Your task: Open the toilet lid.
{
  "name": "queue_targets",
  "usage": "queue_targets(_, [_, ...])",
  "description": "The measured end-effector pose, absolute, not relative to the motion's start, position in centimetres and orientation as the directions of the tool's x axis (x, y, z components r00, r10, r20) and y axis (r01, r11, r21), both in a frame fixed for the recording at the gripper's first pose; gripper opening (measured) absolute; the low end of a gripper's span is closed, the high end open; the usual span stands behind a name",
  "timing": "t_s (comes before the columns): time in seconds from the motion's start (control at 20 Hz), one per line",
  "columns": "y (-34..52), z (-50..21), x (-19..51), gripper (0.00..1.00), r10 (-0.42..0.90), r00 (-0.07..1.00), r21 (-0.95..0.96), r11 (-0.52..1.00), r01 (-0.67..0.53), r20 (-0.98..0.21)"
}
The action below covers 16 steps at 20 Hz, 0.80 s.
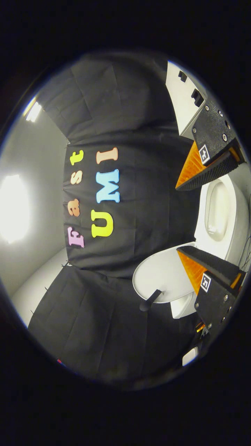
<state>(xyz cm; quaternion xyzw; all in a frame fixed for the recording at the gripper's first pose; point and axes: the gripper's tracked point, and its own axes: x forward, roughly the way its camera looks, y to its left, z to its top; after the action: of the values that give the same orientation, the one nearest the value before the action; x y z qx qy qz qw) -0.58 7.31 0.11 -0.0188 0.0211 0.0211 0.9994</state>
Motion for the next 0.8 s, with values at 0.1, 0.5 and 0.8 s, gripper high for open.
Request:
queue_targets(0.1, [6.9, 0.0, -0.5, 0.97, 0.025, 0.998, -0.027, 0.999, -0.027, -0.053])
queue_targets(0.5, [6.5, -0.4, -0.5, 0.97, 0.004, 0.997, -0.004, 1.000, -0.004, -0.080])
queue_targets(0.8, [6.8, -0.7, -0.6, 0.97, 0.016, 0.995, -0.019, 1.000, -0.018, -0.097])
